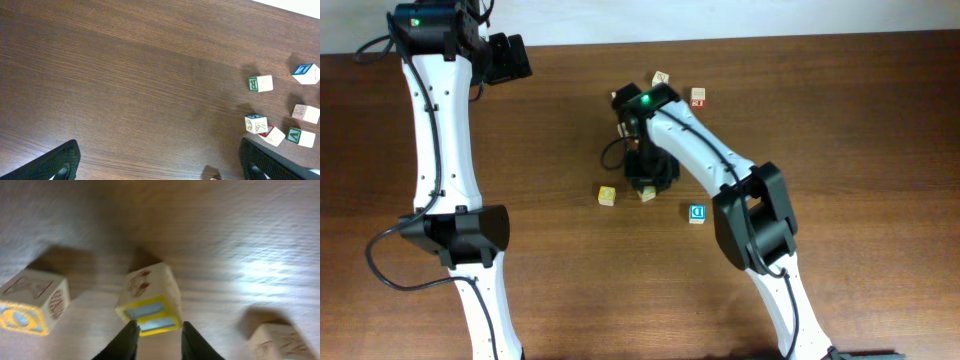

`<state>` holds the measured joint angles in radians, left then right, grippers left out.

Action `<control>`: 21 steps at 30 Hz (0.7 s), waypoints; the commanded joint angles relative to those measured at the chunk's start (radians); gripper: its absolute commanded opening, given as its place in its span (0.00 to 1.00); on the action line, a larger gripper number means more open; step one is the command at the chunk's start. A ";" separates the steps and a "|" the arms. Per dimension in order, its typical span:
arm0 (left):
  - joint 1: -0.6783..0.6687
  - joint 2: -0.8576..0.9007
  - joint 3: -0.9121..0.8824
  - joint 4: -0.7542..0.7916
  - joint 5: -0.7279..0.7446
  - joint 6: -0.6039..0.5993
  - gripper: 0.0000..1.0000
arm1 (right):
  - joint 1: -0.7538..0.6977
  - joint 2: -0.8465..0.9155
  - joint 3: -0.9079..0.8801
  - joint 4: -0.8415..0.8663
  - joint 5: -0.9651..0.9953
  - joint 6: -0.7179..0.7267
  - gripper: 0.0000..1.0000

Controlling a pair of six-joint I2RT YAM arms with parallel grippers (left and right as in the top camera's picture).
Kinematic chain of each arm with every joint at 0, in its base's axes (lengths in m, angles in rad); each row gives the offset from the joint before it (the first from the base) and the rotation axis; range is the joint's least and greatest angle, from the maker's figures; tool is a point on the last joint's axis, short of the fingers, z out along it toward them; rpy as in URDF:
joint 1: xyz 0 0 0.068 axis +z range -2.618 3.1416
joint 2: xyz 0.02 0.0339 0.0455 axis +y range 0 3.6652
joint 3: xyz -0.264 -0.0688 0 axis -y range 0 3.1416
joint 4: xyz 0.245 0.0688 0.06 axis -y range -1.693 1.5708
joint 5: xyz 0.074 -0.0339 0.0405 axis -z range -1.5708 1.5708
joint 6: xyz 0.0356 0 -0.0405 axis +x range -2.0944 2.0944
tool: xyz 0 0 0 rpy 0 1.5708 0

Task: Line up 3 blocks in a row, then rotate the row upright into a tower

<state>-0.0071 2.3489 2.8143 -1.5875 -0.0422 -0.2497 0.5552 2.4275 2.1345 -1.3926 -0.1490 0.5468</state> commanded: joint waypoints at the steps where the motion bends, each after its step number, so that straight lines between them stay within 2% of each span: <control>1: 0.000 -0.002 0.000 0.004 -0.007 0.016 0.99 | 0.018 0.016 -0.005 -0.008 -0.008 0.020 0.32; 9: 0.000 -0.002 0.000 0.003 -0.007 0.016 0.99 | 0.000 0.006 0.007 -0.074 -0.010 0.006 0.33; 17: -0.001 -0.032 0.092 -0.071 -0.003 0.016 0.99 | -0.129 -0.150 0.282 -0.258 -0.025 -0.126 0.36; 21: -0.005 -0.050 0.104 -0.101 0.001 0.016 0.99 | -0.184 -0.229 0.310 -0.307 -0.059 -0.185 0.39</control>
<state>-0.0071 2.3436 2.8933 -1.6787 -0.0418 -0.2493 0.4080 2.3089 2.4111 -1.6848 -0.1745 0.4335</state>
